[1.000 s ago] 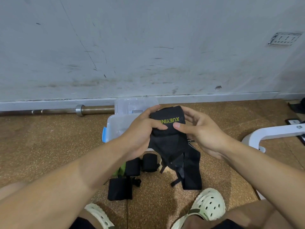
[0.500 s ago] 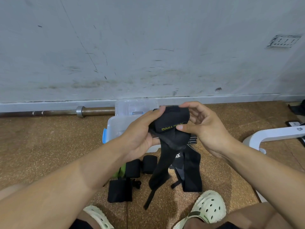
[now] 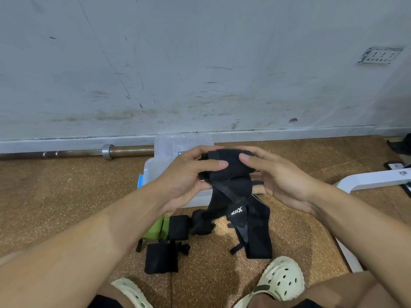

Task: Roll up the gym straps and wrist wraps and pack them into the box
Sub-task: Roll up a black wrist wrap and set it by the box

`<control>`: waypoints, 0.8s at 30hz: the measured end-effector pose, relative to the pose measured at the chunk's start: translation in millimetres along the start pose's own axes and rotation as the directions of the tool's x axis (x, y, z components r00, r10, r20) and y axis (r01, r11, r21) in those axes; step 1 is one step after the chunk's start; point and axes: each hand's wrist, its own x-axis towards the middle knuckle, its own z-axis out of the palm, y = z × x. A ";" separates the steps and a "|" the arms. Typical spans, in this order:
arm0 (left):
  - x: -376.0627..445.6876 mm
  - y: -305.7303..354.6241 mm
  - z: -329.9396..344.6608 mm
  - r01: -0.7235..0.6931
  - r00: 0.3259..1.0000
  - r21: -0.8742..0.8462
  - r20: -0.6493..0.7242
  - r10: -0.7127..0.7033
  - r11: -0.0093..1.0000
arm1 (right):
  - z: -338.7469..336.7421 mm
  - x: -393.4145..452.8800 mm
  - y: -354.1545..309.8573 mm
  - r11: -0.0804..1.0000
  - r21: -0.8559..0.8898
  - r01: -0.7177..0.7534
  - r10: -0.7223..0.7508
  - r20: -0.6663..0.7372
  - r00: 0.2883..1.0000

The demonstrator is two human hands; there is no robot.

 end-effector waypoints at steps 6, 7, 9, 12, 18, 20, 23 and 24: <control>-0.8 -5.7 4.5 0.010 0.999 -0.034 -0.052 -0.012 0.999 | 1.7 -0.8 2.6 0.986 0.060 0.157 -0.147 -0.139 0.979; -1.4 -6.4 5.9 0.026 0.998 -0.051 -0.049 -0.028 0.998 | 2.6 -0.6 3.3 0.981 0.020 0.191 -0.185 -0.161 0.969; -3.0 -6.4 8.1 0.057 0.997 -0.071 -0.043 -0.060 0.996 | 4.7 -0.5 4.3 0.968 -0.045 0.245 -0.250 -0.181 0.951; -4.2 -4.9 8.5 0.093 0.995 -0.058 -0.034 -0.095 0.994 | 6.6 -0.5 6.6 0.953 -0.134 0.272 -0.294 -0.180 0.939; -2.1 -3.9 3.5 0.019 0.998 -0.015 -0.065 -0.020 1.000 | 4.0 0.5 4.1 0.983 -0.052 0.175 -0.180 -0.107 0.978; -0.6 -4.4 1.2 -0.007 0.997 0.028 -0.078 0.009 1.000 | 4.0 0.5 4.1 0.994 0.034 0.106 -0.103 -0.078 0.992; 1.3 -6.3 -1.4 -0.039 0.993 0.087 -0.108 0.048 0.995 | 6.1 1.4 5.7 0.998 0.053 0.025 -0.023 -0.045 0.999; 1.6 -7.1 -1.8 -0.049 0.991 0.099 -0.118 0.061 0.994 | 6.6 1.8 6.7 0.998 0.058 0.005 -0.002 -0.044 0.999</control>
